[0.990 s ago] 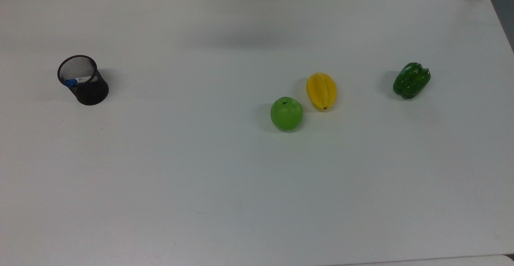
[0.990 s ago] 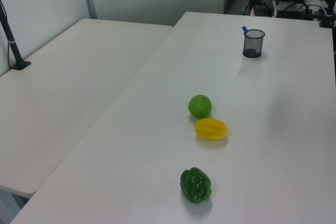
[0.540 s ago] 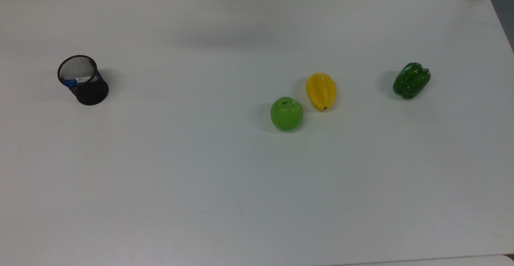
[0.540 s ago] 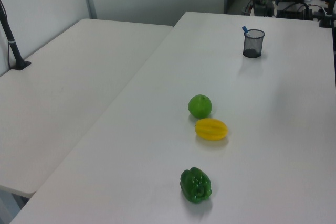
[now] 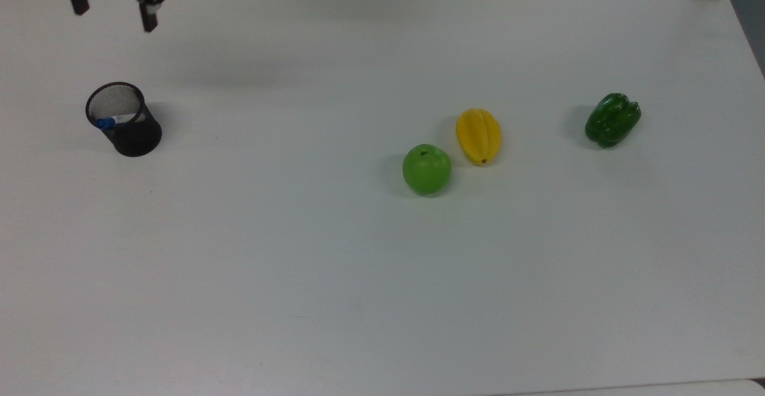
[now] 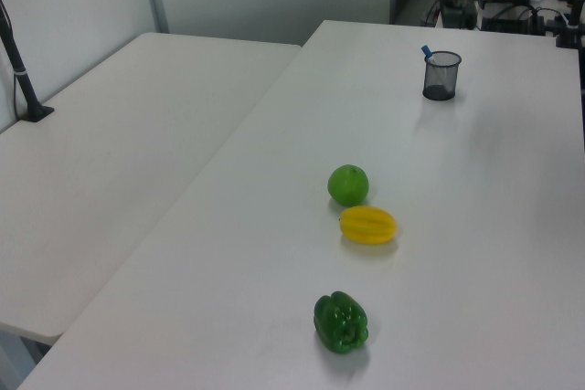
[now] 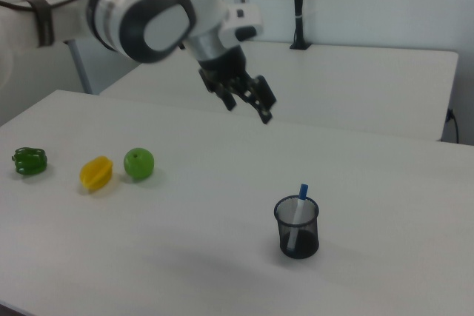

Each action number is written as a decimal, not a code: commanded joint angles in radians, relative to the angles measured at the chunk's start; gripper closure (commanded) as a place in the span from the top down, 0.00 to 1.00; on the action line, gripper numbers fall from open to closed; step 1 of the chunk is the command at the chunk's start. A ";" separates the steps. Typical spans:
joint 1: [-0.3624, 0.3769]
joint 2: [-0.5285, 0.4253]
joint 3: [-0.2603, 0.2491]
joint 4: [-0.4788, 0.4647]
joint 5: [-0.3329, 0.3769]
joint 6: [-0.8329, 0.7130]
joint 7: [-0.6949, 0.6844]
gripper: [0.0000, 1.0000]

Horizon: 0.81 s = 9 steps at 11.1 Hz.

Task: Take marker pen
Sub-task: 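Move the gripper over the black mesh pen cup and lower it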

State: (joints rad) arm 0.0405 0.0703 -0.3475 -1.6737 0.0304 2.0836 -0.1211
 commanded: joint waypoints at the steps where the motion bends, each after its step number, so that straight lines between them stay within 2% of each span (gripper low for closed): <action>1: -0.017 0.066 -0.034 -0.057 0.006 0.136 -0.066 1.00; 7: -0.047 0.215 -0.039 -0.093 0.003 0.323 -0.066 1.00; 8: -0.047 0.227 -0.039 -0.109 0.003 0.361 -0.063 0.99; 9: -0.047 0.238 -0.038 -0.121 0.003 0.387 -0.069 0.92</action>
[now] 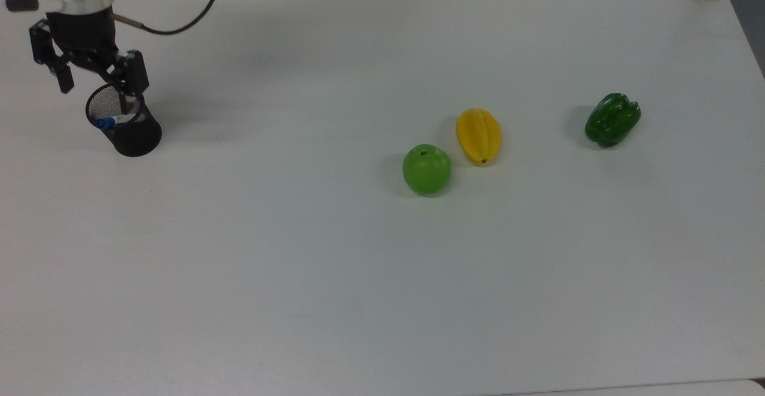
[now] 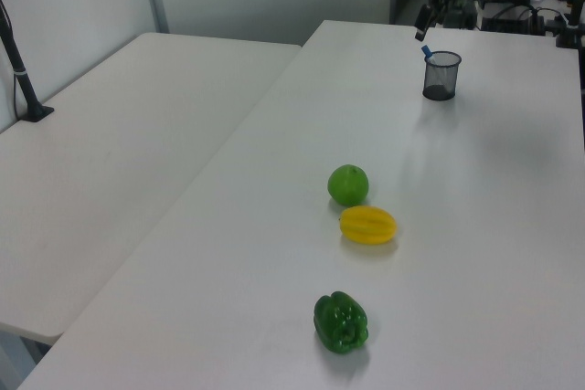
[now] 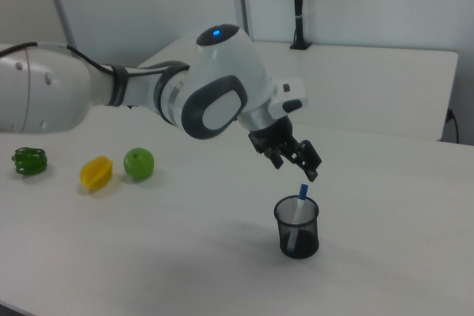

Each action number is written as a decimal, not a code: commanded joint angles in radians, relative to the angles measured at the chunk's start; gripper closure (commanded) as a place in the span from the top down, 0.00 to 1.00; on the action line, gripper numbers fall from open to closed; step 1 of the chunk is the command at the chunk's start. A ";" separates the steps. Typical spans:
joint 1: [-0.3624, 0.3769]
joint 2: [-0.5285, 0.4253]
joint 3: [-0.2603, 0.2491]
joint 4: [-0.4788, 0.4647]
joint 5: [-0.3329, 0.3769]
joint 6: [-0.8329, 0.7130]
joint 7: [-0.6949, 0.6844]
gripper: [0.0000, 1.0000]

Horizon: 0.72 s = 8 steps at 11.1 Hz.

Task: Take marker pen
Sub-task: 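Move the gripper over the black mesh pen cup and lower it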

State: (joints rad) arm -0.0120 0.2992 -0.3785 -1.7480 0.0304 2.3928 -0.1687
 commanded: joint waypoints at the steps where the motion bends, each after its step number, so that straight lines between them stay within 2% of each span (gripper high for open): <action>1: 0.006 0.015 -0.008 -0.047 0.002 0.086 -0.021 0.84; 5: 0.007 0.044 -0.007 -0.056 -0.032 0.089 -0.023 0.64; 7: 0.007 0.054 -0.007 -0.070 -0.053 0.129 -0.023 0.62; 8: 0.007 0.057 -0.007 -0.083 -0.053 0.161 -0.023 0.58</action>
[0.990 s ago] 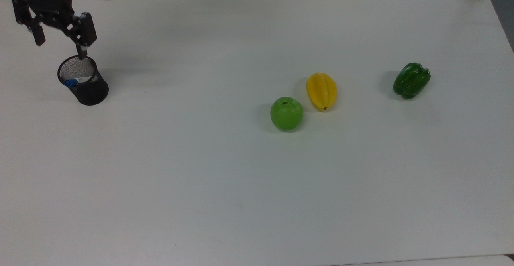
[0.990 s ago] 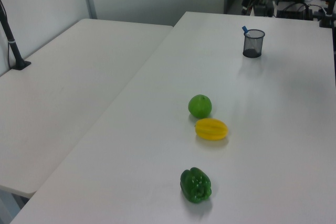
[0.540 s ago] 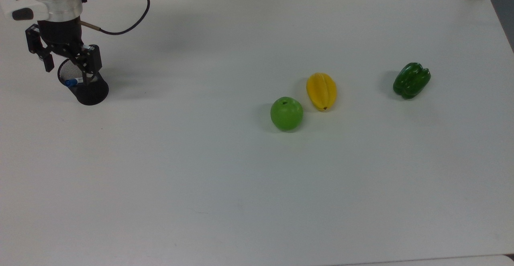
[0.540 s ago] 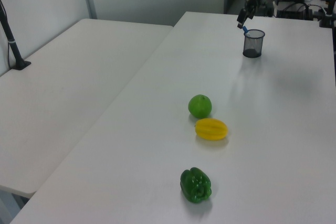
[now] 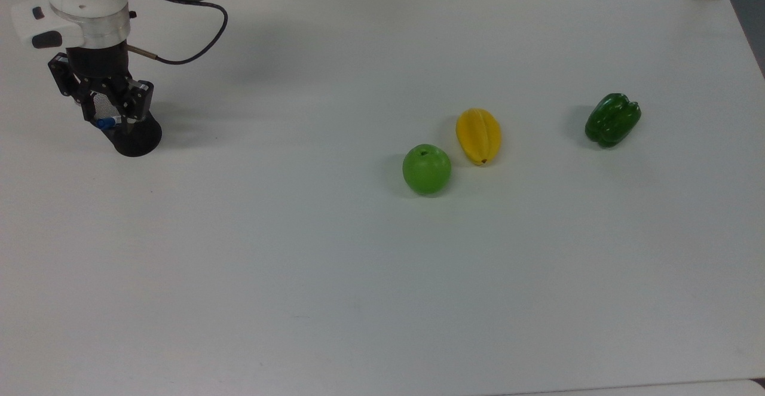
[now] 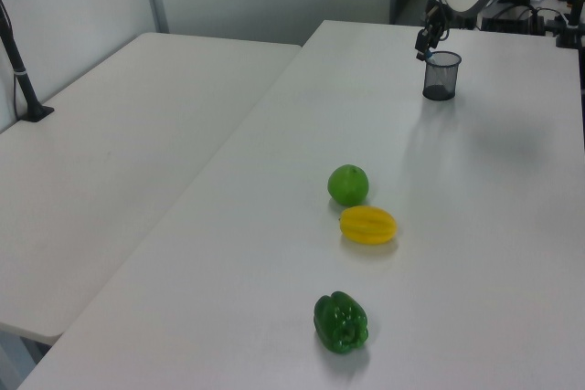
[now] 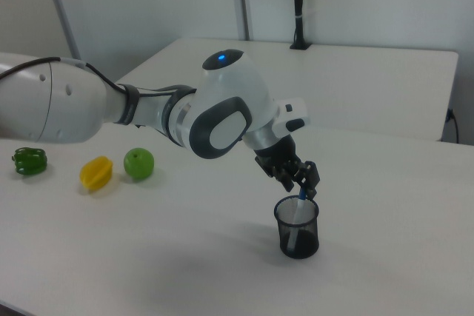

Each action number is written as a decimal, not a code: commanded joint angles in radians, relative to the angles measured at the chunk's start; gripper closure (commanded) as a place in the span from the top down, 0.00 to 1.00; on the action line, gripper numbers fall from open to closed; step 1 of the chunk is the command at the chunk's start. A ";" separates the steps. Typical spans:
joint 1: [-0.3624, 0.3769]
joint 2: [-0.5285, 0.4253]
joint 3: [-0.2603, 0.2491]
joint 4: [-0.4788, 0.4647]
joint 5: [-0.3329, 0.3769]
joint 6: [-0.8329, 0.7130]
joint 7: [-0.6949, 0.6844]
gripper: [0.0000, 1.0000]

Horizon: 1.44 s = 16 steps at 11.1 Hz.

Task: Take marker pen
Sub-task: 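Close the gripper on the blue-capped white marker in the cup, then lift the marker straight up out of the pen cup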

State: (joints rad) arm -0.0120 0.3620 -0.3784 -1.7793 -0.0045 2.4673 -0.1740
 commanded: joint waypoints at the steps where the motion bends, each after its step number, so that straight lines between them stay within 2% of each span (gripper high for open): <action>1: 0.007 -0.003 -0.007 -0.052 -0.020 0.099 -0.019 0.49; 4: 0.007 -0.005 -0.007 -0.052 -0.018 0.099 -0.033 0.03; 5: 0.007 -0.006 -0.005 -0.052 -0.018 0.098 -0.032 0.00; 9: 0.007 -0.021 -0.007 -0.051 -0.017 0.087 -0.032 0.00; 12: 0.007 -0.072 -0.007 -0.049 -0.015 0.079 -0.024 0.00; 16: 0.010 -0.202 -0.005 -0.031 -0.012 -0.027 -0.028 0.00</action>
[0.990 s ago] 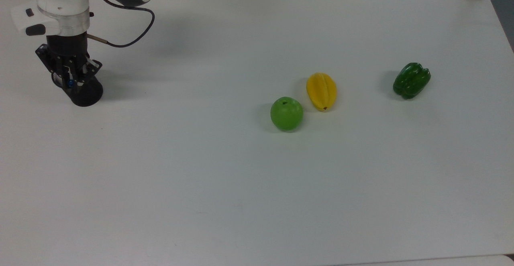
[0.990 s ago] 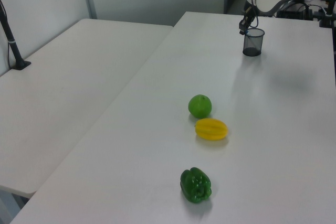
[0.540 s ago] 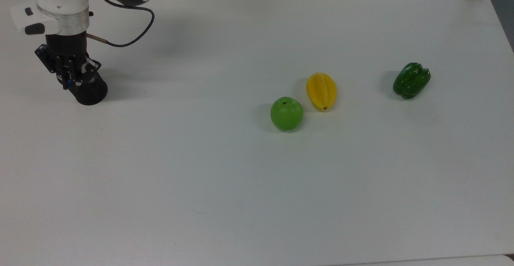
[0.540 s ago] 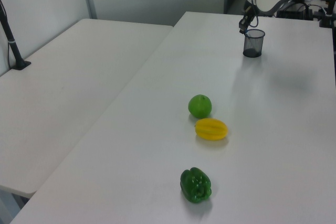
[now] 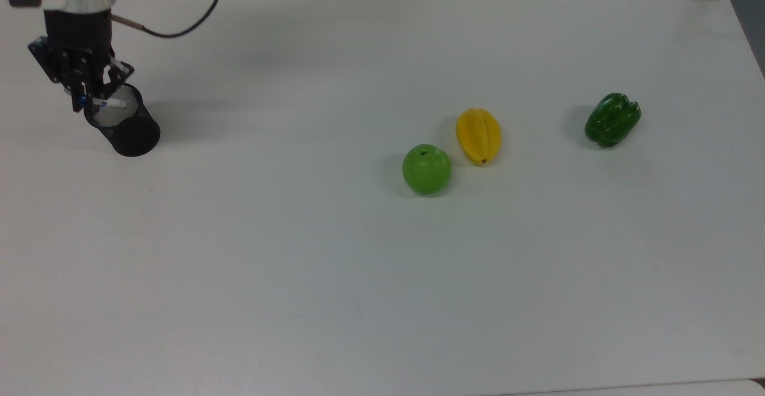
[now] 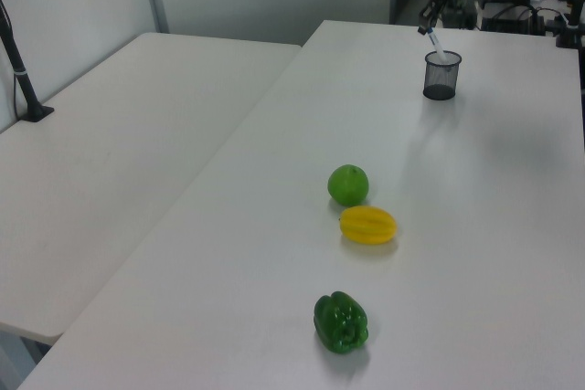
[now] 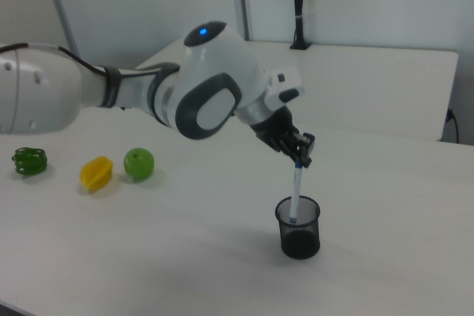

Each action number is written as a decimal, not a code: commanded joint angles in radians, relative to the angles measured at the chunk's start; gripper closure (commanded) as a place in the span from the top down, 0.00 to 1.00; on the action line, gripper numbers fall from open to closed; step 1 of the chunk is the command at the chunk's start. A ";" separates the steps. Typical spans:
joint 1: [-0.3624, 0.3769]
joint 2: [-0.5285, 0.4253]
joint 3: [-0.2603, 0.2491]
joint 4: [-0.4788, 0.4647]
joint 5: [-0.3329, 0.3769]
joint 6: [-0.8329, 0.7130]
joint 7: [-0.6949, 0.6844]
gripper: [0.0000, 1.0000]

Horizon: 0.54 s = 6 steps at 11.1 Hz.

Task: Take marker pen
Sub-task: 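Lift the marker straight up out of the pen cup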

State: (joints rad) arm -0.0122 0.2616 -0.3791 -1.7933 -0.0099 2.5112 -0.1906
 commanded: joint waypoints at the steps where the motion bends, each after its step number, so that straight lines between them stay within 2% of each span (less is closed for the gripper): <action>1: 0.017 -0.128 -0.003 -0.006 -0.004 -0.095 -0.012 0.00; 4: 0.029 -0.215 0.008 0.032 0.008 -0.231 -0.010 0.00; 6: 0.067 -0.263 0.009 0.055 0.037 -0.358 -0.007 0.00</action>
State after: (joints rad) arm 0.0106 0.0637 -0.3693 -1.7485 -0.0061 2.2829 -0.1906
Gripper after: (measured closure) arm 0.819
